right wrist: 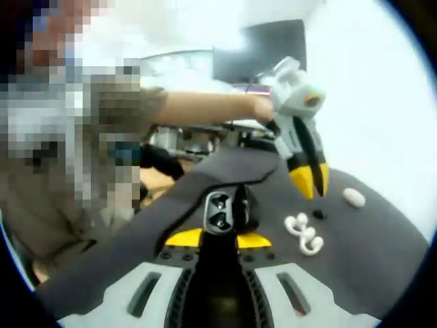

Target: Pick up three earphones and place each one into its charging case using tactile feedback, ensure that each earphone is properly inserted and securely positioned inside the case.

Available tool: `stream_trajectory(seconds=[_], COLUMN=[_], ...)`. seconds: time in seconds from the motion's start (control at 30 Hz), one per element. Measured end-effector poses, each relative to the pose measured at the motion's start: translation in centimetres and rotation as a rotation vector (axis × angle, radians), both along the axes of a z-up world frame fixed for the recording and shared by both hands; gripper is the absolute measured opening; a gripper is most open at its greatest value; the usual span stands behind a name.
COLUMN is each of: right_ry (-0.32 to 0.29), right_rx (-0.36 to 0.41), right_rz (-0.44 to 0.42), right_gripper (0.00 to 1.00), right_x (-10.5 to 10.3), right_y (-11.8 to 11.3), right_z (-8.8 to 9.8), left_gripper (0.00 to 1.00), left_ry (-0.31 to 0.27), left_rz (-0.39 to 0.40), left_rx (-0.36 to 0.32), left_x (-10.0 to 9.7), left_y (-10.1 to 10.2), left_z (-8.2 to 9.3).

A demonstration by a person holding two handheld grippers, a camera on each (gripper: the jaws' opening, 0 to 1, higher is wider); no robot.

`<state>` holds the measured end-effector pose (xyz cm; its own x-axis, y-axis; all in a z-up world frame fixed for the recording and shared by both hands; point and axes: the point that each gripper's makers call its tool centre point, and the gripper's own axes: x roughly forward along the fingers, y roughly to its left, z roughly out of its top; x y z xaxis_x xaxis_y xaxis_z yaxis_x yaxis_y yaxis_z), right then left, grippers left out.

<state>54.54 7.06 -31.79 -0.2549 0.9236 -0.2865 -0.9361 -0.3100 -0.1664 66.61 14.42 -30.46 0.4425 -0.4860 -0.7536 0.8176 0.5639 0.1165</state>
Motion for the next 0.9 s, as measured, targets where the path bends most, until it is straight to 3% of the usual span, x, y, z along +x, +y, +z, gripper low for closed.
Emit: stream_trajectory(seconds=[0.07,0.17,0.27,0.57,0.77,0.8,0.83,0.9], right_ry=[0.000,-0.003,-0.004,-0.008,-0.006,-0.007,-0.006,-0.007], right_rx=[0.000,0.001,0.001,0.002,0.003,0.003,0.003,0.002], right_rz=[0.000,0.000,0.001,0.002,0.002,0.002,0.003,0.002], right_gripper=[0.18,0.18,0.18,0.18,0.18,0.18,0.18,0.18], right_x=[0.0,0.0,-0.1,-0.1,-0.1,-0.1,-0.1,-0.1], right_y=[0.0,-0.1,-0.1,-0.1,0.0,0.0,0.0,0.0], right_z=[0.0,0.0,0.0,0.0,0.0,0.0,0.0,0.0], left_gripper=[0.15,0.15,0.13,0.09,0.09,0.09,0.09,0.09], left_ry=[0.031,0.014,0.022,0.007,0.002,0.039,0.059,0.095], left_rz=[0.043,0.066,0.073,0.075,0.092,0.163,0.159,0.160], left_rx=[-0.023,0.044,0.058,0.045,0.023,0.035,0.050,0.019], left_x=[0.2,0.9,1.0,1.1,-1.3,-2.3,-3.2,-5.0], left_y=[-0.4,-0.1,-0.1,0.1,1.0,1.8,1.9,1.4], left_z=[-0.4,-1.6,-2.2,-1.9,-0.3,-0.4,-0.6,-0.7])
